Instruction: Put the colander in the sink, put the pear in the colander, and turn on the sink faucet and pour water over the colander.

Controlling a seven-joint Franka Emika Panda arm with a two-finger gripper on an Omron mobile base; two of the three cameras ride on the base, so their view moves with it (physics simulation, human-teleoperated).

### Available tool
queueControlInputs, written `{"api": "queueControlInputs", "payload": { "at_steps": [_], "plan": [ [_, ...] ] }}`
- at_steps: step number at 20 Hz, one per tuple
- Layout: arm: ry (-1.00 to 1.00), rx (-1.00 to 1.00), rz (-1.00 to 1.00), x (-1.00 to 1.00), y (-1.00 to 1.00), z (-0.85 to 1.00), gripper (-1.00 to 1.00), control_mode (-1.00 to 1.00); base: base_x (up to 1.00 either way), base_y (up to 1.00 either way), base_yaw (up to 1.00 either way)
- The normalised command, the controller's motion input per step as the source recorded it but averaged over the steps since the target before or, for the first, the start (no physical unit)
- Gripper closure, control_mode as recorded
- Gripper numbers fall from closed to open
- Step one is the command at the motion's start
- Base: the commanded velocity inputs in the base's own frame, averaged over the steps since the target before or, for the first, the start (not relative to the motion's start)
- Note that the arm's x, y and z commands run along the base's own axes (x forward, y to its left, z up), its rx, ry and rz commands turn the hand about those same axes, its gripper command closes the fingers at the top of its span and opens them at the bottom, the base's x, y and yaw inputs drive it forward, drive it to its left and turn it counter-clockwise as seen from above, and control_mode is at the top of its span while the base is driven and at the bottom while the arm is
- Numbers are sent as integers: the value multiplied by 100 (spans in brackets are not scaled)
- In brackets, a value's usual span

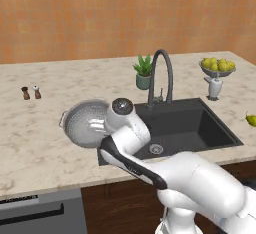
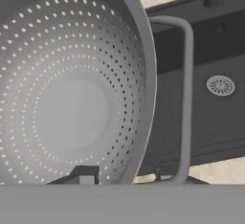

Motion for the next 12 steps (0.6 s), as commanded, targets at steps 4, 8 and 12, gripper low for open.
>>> {"api": "queueControlInputs", "payload": {
  "at_steps": [4,8,12],
  "plan": [
    [1,25,-11,-74,-100,60,100,-100,0,0,0],
    [3,34,-3,-92,-100,52,100,-100,0,0,0],
    [5,26,-2,-99,-100,43,100,-100,0,0,0]
  ]
}}
